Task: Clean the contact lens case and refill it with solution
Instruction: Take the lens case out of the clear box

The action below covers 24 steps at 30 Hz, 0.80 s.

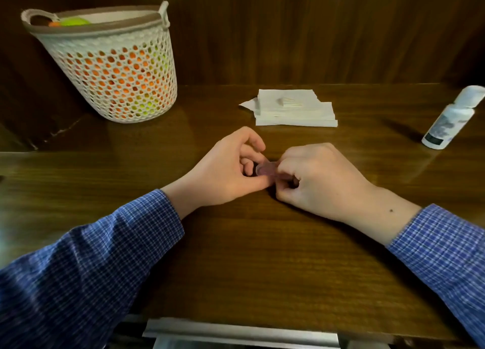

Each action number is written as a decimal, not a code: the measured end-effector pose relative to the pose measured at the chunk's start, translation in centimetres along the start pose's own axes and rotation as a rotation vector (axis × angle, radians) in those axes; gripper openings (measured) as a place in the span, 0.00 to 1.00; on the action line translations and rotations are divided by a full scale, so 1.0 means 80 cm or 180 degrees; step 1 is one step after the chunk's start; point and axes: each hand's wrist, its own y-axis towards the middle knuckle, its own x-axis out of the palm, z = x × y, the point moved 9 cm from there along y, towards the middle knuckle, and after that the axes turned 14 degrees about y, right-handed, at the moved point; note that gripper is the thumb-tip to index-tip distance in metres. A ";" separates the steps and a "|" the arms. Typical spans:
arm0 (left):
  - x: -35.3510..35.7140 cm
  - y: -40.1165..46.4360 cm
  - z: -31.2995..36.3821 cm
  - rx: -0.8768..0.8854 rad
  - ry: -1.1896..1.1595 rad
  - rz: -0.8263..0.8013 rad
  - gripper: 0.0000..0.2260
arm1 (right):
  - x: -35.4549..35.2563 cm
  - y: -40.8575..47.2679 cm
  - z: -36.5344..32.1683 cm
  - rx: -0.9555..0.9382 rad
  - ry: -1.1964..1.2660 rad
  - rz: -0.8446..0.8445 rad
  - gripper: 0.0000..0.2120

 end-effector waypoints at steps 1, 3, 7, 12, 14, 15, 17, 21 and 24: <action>0.000 0.000 0.000 -0.0010 -0.0040 -0.0013 0.21 | 0.000 0.000 0.000 -0.0005 0.0014 -0.0009 0.07; 0.001 0.001 -0.002 -0.0033 -0.0112 -0.0031 0.21 | 0.000 -0.001 0.001 -0.0024 0.0045 -0.0003 0.07; 0.001 0.001 -0.002 -0.0023 -0.0129 -0.0030 0.21 | -0.001 -0.001 0.001 -0.0026 0.0104 0.0019 0.06; 0.000 0.001 -0.004 -0.0036 -0.0062 -0.0028 0.20 | 0.001 0.004 -0.002 -0.0013 0.0029 -0.0128 0.06; 0.000 0.001 -0.004 -0.0037 -0.0051 -0.0030 0.20 | 0.002 0.006 -0.003 -0.0002 -0.0064 -0.0177 0.06; 0.000 0.001 -0.004 -0.0036 -0.0056 -0.0028 0.20 | 0.003 0.006 -0.004 0.0004 -0.0106 -0.0200 0.06; 0.000 0.001 -0.004 -0.0012 -0.0056 -0.0028 0.20 | 0.004 0.007 -0.004 0.0030 -0.0146 -0.0208 0.06; 0.001 0.002 0.000 0.0058 -0.0034 -0.0065 0.22 | -0.001 0.002 0.006 0.0221 -0.0097 -0.0238 0.10; 0.001 0.002 0.000 0.0063 -0.0083 -0.0052 0.22 | -0.007 0.002 0.010 0.0289 -0.0118 -0.0256 0.11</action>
